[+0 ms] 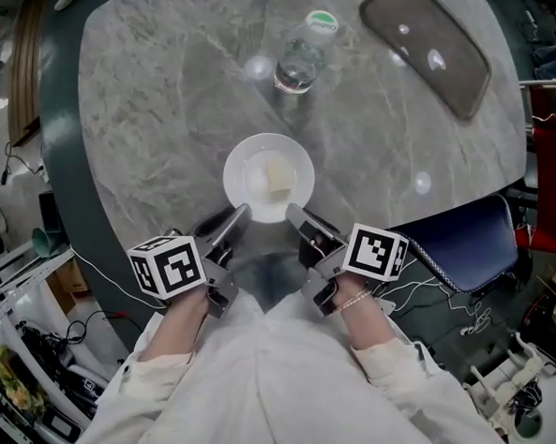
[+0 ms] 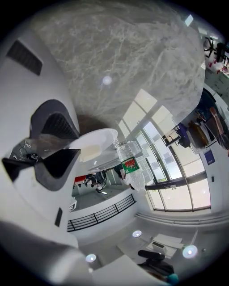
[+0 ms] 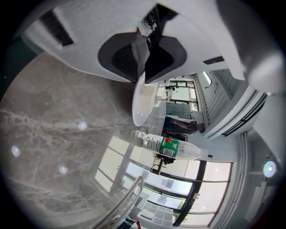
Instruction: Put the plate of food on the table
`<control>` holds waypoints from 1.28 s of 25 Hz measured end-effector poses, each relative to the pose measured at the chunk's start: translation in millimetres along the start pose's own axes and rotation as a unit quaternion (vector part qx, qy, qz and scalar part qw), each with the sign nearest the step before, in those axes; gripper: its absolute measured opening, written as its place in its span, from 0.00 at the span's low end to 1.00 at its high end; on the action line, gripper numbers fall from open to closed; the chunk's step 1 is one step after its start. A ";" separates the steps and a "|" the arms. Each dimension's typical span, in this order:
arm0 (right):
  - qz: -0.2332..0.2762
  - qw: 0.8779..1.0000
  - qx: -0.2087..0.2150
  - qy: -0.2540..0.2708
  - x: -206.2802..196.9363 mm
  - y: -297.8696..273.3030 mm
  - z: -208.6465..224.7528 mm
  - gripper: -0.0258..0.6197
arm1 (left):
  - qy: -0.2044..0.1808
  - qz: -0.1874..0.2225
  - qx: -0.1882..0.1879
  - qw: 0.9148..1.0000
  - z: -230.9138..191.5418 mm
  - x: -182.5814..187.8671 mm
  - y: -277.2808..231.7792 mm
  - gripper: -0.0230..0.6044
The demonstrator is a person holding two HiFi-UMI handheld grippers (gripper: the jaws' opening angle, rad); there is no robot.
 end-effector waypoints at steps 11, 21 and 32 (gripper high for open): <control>-0.007 0.999 -0.011 -0.031 5.6 -13.5 8.3 0.07 | 0.013 0.004 0.010 1.000 -10.9 12.8 -6.0 0.14; -0.029 0.999 -0.016 -0.009 27.1 -31.2 14.8 0.07 | 0.054 0.001 0.008 0.999 -13.5 24.3 -24.2 0.14; -0.023 0.996 -0.014 -0.089 23.5 -30.5 18.8 0.10 | 0.150 0.010 -0.001 0.989 -14.6 27.9 -25.0 0.14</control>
Point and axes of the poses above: the fingertips, and each gripper's own axes: y backward along the fingers, z to its right, x out of its top, the point moved 1 cm from there along y, backward along the fingers, and after that the axes turned 14 degrees about y, right-handed, at the moved point
